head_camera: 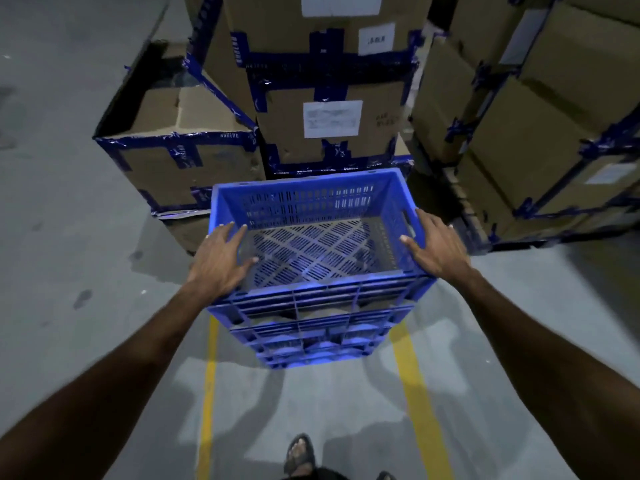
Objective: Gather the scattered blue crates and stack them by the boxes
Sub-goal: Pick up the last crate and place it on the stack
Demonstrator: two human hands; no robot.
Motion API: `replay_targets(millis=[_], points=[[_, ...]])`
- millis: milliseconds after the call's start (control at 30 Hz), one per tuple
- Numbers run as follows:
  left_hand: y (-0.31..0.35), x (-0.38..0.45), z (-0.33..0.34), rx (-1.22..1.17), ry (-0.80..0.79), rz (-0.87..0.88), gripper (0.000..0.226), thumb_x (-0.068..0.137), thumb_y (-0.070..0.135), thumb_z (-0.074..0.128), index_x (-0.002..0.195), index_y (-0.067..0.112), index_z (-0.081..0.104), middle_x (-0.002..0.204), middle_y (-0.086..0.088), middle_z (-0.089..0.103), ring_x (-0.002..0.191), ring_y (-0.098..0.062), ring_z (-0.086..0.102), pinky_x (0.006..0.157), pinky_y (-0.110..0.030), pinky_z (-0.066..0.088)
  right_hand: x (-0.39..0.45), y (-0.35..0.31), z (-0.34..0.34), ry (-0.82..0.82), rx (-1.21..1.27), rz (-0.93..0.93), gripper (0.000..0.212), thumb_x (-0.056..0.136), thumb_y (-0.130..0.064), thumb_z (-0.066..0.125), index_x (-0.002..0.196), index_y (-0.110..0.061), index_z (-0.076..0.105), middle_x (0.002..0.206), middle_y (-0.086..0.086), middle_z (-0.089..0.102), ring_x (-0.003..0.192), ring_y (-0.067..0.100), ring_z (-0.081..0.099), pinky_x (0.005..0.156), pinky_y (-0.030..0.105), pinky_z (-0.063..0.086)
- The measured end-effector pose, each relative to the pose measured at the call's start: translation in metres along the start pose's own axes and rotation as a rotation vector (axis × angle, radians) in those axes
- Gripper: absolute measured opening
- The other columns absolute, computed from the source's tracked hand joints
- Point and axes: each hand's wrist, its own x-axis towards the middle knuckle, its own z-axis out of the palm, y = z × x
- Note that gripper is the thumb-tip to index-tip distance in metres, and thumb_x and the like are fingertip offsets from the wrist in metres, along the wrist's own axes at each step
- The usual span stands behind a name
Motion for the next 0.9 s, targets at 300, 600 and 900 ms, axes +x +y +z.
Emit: replay_targets(millis=[300, 600, 900], points=[[0.095, -0.035, 0.02, -0.165, 0.108, 0.259, 0.055, 0.101, 0.041, 0.059, 0.145, 0.007, 0.056, 0.127, -0.021, 0.069, 0.113, -0.042, 0.066, 0.091, -0.053, 0.053, -0.145, 0.026, 0.001, 0.132, 0.055, 0.291, 0.068, 0.101, -0.046, 0.054, 0.158, -0.013, 0.034, 0.152, 0.018, 0.048, 0.133, 0.04, 0.051, 0.105, 0.047, 0.042], [0.259, -0.078, 0.022, -0.253, 0.036, 0.589, 0.051, 0.1, 0.04, 0.058, 0.143, 0.013, 0.058, 0.128, -0.014, 0.07, 0.116, -0.036, 0.064, 0.095, -0.046, 0.052, -0.306, 0.089, -0.005, 0.251, 0.162, 0.607, 0.066, 0.103, -0.049, 0.048, 0.159, -0.018, 0.031, 0.157, 0.009, 0.046, 0.142, 0.031, 0.044, 0.109, 0.046, 0.039], [0.394, -0.209, 0.058, -0.221, -0.128, 0.856, 0.052, 0.098, 0.039, 0.061, 0.143, 0.013, 0.057, 0.133, -0.014, 0.068, 0.123, -0.035, 0.062, 0.101, -0.047, 0.049, -0.533, 0.15, 0.012, 0.409, 0.29, 0.89, 0.068, 0.103, -0.053, 0.046, 0.159, -0.016, 0.032, 0.156, 0.01, 0.047, 0.142, 0.031, 0.044, 0.109, 0.048, 0.04]])
